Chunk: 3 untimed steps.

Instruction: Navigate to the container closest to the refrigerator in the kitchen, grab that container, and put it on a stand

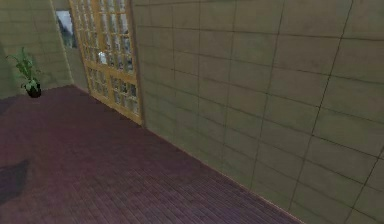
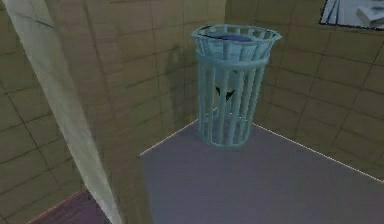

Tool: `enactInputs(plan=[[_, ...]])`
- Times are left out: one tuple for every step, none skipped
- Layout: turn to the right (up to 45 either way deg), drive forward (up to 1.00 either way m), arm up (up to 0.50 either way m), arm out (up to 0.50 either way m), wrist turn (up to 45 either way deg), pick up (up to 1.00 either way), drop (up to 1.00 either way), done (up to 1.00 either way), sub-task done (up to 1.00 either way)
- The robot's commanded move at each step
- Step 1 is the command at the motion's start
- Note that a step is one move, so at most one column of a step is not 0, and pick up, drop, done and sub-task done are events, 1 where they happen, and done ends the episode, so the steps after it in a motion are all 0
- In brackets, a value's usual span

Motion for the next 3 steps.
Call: enactInputs(plan=[[3.0, 0.00, 0.00, 0.00, 0.0, 0.00, 0.00, 0.00, 0.00], [12.0, 0.00, 0.00, 0.00, 0.0, 0.00, 0.00, 0.00, 0.00], [0.0, 0.30, 0.00, 0.00, 0.0, 0.00, 0.00, 0.00, 0.00]])
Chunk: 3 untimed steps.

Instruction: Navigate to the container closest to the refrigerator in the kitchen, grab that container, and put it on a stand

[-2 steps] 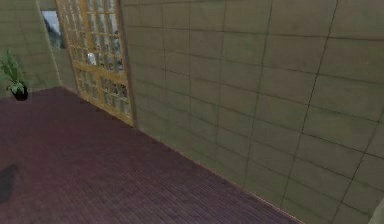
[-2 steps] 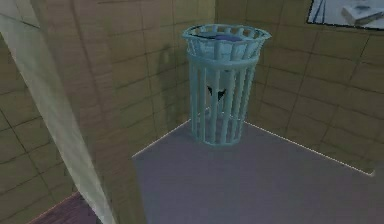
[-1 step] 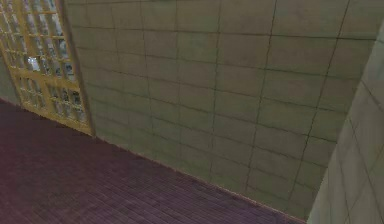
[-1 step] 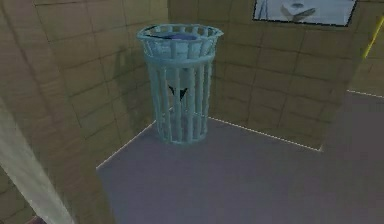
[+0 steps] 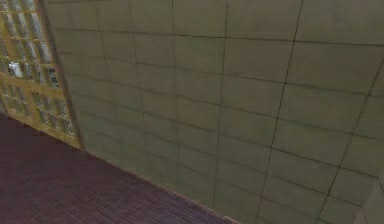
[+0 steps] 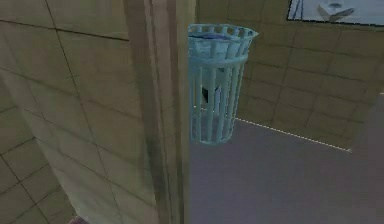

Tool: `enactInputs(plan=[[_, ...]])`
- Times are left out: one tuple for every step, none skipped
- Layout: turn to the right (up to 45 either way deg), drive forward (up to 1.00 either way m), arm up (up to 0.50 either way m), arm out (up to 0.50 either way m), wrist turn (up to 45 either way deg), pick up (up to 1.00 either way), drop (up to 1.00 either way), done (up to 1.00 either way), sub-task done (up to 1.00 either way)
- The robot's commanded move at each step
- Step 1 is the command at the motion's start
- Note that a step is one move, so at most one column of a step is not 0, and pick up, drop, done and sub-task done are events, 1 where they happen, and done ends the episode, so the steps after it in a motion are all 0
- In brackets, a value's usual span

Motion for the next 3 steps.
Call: enactInputs(plan=[[-42.0, 0.00, 0.00, 0.00, 0.0, 0.00, 0.00, 0.00, 0.00], [0.0, 0.10, 0.00, 0.00, 0.0, 0.00, 0.00, 0.00, 0.00], [-45.0, 0.00, 0.00, 0.00, 0.0, 0.00, 0.00, 0.00, 0.00]])
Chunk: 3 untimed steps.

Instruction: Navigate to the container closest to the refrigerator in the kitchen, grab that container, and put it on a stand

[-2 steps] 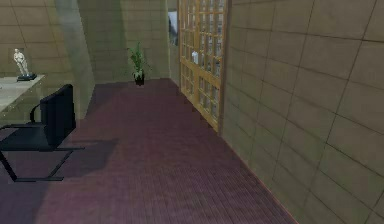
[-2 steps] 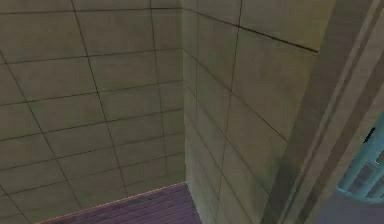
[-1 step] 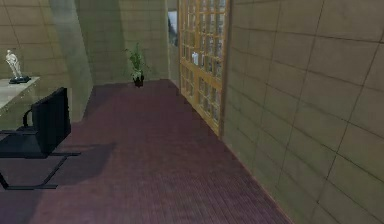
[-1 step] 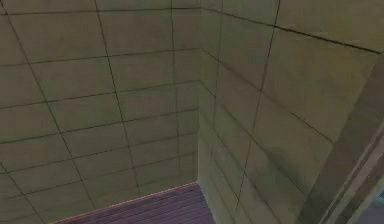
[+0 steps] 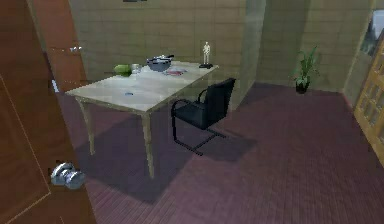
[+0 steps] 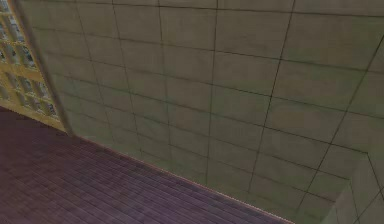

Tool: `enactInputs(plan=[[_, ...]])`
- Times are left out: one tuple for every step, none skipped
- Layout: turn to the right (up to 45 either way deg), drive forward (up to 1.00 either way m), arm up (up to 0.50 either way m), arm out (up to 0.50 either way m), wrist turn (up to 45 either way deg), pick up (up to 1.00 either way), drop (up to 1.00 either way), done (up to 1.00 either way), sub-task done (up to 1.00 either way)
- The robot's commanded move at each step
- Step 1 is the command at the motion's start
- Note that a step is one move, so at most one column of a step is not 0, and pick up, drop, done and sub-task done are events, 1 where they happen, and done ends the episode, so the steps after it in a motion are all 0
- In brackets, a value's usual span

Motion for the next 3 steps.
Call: enactInputs(plan=[[-12.0, 0.00, 0.00, 0.00, 0.0, 0.00, 0.00, 0.00, 0.00], [0.0, 0.60, 0.00, 0.00, 0.0, 0.00, 0.00, 0.00, 0.00], [-27.0, 0.00, 0.00, 0.00, 0.0, 0.00, 0.00, 0.00, 0.00]])
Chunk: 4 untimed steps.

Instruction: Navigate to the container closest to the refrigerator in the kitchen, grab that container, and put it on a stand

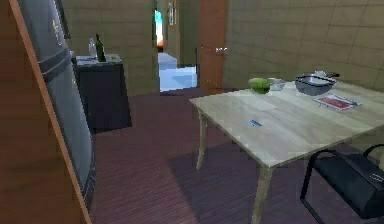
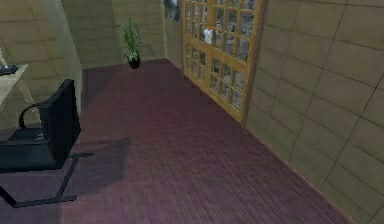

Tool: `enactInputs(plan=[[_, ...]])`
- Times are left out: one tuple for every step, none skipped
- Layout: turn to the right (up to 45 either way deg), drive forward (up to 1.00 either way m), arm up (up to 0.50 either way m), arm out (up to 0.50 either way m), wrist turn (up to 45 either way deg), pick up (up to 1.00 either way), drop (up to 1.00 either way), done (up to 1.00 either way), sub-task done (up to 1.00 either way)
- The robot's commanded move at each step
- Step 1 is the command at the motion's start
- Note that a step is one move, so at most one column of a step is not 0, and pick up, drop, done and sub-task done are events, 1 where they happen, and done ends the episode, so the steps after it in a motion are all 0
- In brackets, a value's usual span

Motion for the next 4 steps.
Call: enactInputs(plan=[[0.0, 0.05, 0.00, 0.00, 0.0, 0.00, 0.00, 0.00, 0.00], [39.0, 0.00, 0.00, 0.00, 0.0, 0.00, 0.00, 0.00, 0.00], [0.0, 0.40, 0.00, 0.00, 0.0, 0.00, 0.00, 0.00, 0.00], [-45.0, 0.00, 0.00, 0.00, 0.0, 0.00, 0.00, 0.00, 0.00]])
